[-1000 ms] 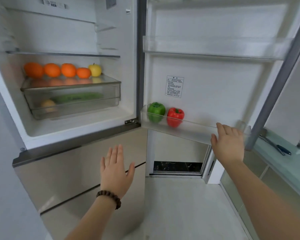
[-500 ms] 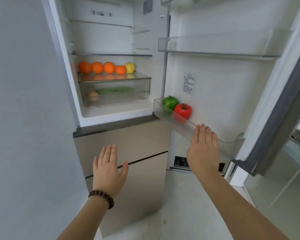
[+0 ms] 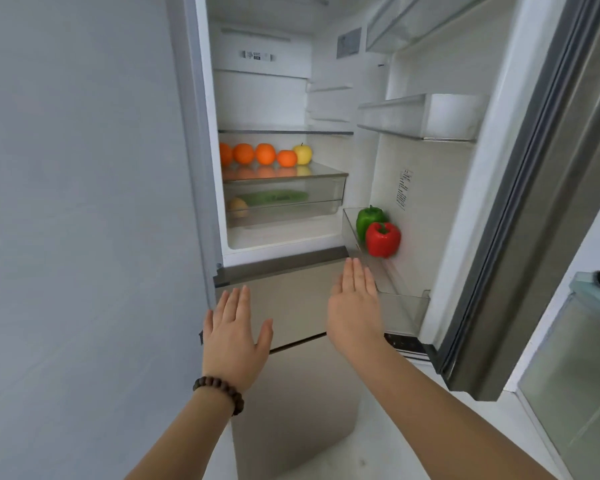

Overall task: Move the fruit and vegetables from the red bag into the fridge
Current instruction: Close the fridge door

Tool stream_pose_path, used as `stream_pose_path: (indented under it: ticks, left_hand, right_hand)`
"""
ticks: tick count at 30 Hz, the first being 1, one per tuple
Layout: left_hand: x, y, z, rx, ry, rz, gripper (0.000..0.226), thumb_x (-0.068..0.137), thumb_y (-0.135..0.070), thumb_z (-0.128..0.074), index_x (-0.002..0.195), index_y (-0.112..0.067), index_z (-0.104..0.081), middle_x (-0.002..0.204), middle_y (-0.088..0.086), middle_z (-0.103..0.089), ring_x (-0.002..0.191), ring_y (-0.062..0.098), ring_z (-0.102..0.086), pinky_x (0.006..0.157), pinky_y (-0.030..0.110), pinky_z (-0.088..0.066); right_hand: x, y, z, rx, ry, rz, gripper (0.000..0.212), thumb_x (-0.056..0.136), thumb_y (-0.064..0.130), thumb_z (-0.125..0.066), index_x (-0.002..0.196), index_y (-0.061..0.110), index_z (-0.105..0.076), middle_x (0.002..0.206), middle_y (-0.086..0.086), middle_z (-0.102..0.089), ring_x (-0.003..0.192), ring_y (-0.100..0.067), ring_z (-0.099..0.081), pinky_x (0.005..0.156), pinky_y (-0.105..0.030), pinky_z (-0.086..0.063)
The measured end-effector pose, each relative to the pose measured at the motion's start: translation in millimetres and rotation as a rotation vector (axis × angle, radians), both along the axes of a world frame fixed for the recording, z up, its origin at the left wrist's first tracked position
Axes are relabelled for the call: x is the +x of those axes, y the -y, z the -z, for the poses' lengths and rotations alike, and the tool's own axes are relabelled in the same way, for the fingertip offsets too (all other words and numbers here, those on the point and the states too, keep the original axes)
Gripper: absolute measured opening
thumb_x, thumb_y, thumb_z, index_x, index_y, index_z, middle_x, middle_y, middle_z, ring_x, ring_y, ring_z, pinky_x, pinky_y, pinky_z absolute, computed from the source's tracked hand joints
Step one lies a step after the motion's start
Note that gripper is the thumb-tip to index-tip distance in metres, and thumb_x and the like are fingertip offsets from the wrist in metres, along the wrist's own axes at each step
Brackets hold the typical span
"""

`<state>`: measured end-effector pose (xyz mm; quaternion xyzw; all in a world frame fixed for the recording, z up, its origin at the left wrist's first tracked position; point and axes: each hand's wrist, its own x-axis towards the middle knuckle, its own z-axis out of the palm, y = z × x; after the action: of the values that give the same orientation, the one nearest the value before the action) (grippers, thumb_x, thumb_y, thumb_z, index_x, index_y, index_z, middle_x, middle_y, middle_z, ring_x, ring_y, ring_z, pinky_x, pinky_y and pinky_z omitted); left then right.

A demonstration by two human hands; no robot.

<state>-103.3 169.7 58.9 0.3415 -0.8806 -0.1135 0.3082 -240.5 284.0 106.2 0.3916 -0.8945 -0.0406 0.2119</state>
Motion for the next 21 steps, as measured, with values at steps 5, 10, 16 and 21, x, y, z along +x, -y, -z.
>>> stream_pose_path:
  ticks: [5, 10, 16, 21]
  left_hand:
    - [23, 42, -12, -0.026, -0.025, 0.01, 0.069, 0.093, -0.049, -0.037, 0.149, -0.015, -0.016, 0.156, 0.004, -0.02, 0.145, 0.019, -0.011, 0.118, 0.037, -0.005]
    - [32, 63, -16, -0.036, -0.031, 0.05, 0.071, 0.091, -0.055, -0.029, 0.149, -0.016, -0.016, 0.156, 0.004, -0.021, 0.145, 0.02, -0.012, 0.119, 0.039, -0.007]
    - [29, 75, -16, -0.01, -0.021, 0.072, 0.069, 0.093, -0.05, -0.035, 0.15, -0.017, -0.013, 0.157, 0.003, -0.018, 0.145, 0.019, -0.009, 0.119, 0.039, -0.007]
    - [33, 86, -16, 0.012, -0.028, 0.036, 0.069, 0.094, -0.051, -0.034, 0.149, -0.017, -0.012, 0.157, 0.003, -0.017, 0.145, 0.019, -0.009, 0.119, 0.038, -0.007]
  right_hand:
    - [53, 8, -2, -0.3, -0.127, -0.296, 0.058, 0.082, 0.02, -0.054, 0.137, 0.005, -0.042, 0.154, -0.016, -0.022, 0.145, -0.029, -0.01, 0.114, -0.05, -0.016]
    - [70, -17, -16, -0.434, -0.231, -0.27, 0.055, 0.087, 0.019, -0.052, 0.14, 0.01, -0.04, 0.155, -0.009, -0.022, 0.146, -0.026, -0.008, 0.117, -0.052, -0.01]
    - [48, -16, -17, -0.194, -0.329, -0.223, 0.055, 0.091, 0.024, -0.041, 0.142, 0.006, -0.035, 0.152, -0.011, -0.03, 0.144, -0.026, -0.013, 0.118, -0.046, -0.008]
    - [41, 22, -19, -0.002, -0.392, -0.395, 0.052, 0.088, 0.023, -0.047, 0.136, 0.001, -0.042, 0.145, -0.016, -0.04, 0.141, -0.031, -0.024, 0.116, -0.046, -0.011]
